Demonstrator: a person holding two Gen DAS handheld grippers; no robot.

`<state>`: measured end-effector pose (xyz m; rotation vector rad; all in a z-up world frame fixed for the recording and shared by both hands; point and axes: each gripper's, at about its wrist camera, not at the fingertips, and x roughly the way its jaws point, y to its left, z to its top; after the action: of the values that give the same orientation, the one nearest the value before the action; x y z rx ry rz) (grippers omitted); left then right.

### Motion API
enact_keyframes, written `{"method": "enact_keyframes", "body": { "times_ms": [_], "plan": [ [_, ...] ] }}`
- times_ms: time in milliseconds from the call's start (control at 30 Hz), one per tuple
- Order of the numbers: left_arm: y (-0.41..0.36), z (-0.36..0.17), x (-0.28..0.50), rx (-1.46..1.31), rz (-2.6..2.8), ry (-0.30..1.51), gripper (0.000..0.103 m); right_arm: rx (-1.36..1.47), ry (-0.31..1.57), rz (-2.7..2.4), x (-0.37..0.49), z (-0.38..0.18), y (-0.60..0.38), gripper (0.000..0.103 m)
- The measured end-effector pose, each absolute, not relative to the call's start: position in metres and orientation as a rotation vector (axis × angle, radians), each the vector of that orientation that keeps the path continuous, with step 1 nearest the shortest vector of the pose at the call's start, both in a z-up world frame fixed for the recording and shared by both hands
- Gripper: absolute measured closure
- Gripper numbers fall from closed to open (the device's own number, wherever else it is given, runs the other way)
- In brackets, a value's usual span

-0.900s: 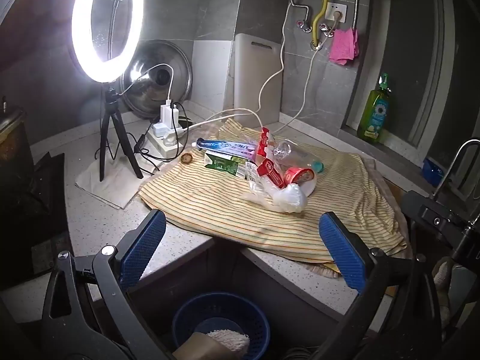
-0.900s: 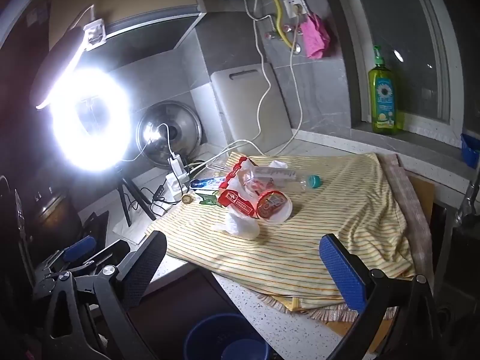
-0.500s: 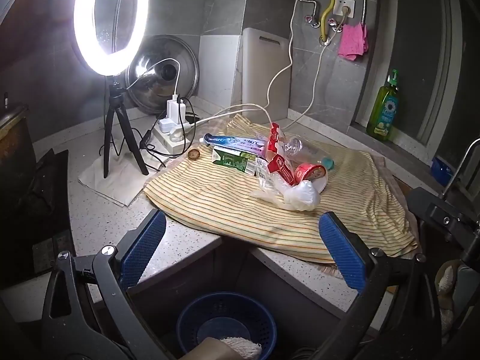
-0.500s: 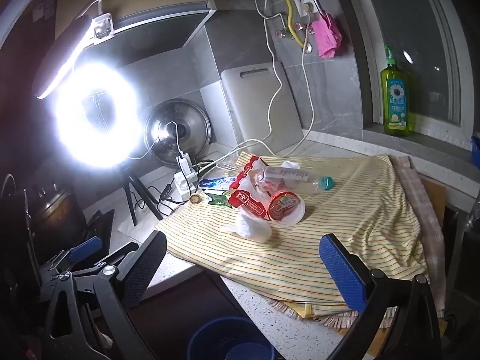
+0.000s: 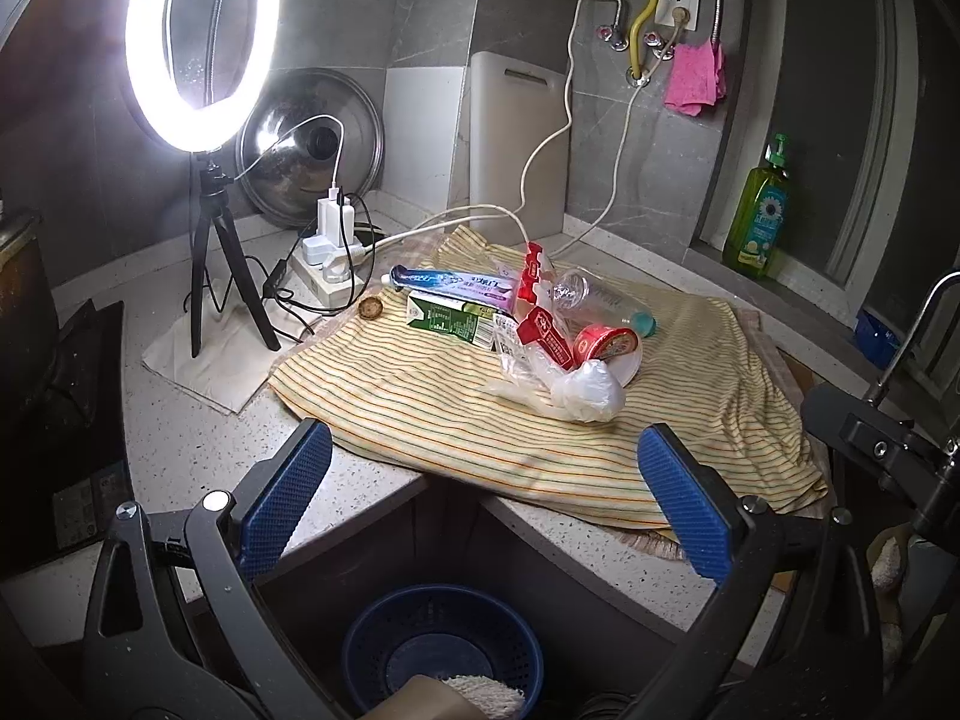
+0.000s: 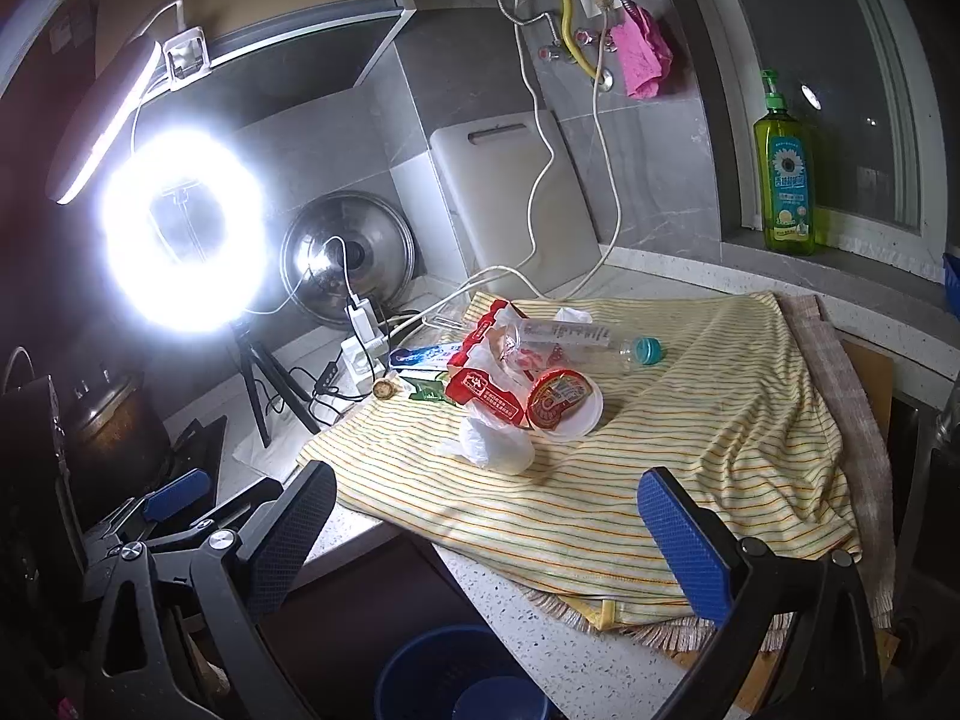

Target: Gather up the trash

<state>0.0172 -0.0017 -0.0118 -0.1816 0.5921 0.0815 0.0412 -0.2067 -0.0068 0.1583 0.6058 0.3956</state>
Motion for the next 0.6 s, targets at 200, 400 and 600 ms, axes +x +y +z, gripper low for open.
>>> {"method": "enact_keyframes", "body": {
  "times_ms": [200, 400, 600],
  "plan": [
    [0.0005, -0.0105, 0.017, -0.18, 0.081, 0.593, 0.0, 0.159, 0.6, 0.409, 0.0402, -0.0043, -0.2048, 0.001],
    [0.0014, -0.0117, 0.0163, -0.182, 0.077, 0.591, 0.0, 0.164, 0.608, 0.409, 0.0413, -0.0087, -0.205, 0.001],
    [-0.0009, -0.0123, 0.0162, -0.182, 0.08, 0.59, 0.0, 0.174, 0.616, 0.403, 0.0433, -0.0111, -0.2081, 0.001]
  ]
}}
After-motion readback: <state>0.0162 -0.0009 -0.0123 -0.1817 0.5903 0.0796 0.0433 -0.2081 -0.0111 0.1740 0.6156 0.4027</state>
